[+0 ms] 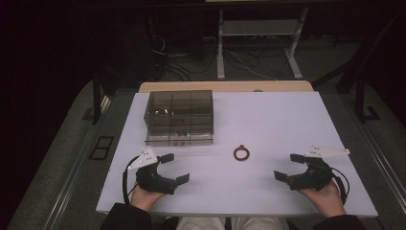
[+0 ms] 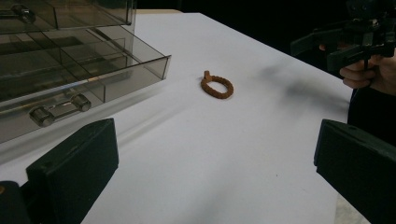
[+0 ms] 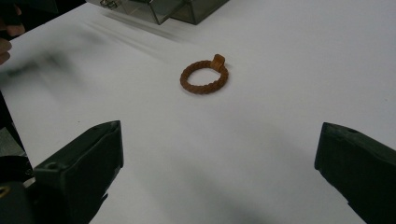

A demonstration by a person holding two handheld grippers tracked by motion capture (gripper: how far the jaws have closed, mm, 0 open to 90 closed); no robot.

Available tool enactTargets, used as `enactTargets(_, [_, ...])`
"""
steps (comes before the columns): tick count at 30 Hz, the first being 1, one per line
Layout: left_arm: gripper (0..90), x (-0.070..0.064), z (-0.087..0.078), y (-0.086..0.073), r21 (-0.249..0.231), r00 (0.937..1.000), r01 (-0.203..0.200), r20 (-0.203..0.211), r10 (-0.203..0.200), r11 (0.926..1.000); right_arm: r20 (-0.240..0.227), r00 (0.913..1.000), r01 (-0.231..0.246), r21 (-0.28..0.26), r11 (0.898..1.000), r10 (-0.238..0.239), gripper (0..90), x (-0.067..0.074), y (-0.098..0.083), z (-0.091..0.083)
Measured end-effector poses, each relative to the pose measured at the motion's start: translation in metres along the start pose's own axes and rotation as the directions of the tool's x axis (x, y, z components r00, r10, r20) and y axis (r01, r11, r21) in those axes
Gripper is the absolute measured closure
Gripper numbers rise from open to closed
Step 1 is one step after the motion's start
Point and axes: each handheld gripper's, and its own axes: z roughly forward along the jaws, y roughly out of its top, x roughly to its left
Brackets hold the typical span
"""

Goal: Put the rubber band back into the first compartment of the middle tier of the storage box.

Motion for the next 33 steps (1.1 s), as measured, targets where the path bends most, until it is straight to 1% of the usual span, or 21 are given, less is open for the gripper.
enactTargets(10, [0.0,0.0005,0.0004,0.0,-0.003,1.0,0.003,-0.001,-0.003,1.0,-0.005,1.0,-0.006,0.009,1.0,0.006,0.6,0.0012,-0.0006,-0.0007])
enactTargets(20, [0.0,0.0008,0.0003,-0.0002,-0.004,1.0,0.006,-0.001,-0.006,1.0,-0.005,1.0,-0.004,0.005,1.0,0.004,0.6,0.0017,-0.0006,-0.0023])
enactTargets(25, [0.0,0.0009,0.0006,-0.0002,-0.004,1.0,0.008,0.001,-0.008,1.0,0.003,1.0,-0.005,-0.004,1.0,0.005,0.6,0.0035,0.0,-0.0037])
enactTargets(33, [0.0,0.0009,0.0018,-0.0004,-0.001,0.9999,0.012,0.006,-0.012,0.9999,-0.003,1.0,-0.006,0.013,1.0,0.006,0.6,0.0043,0.0017,-0.0039])
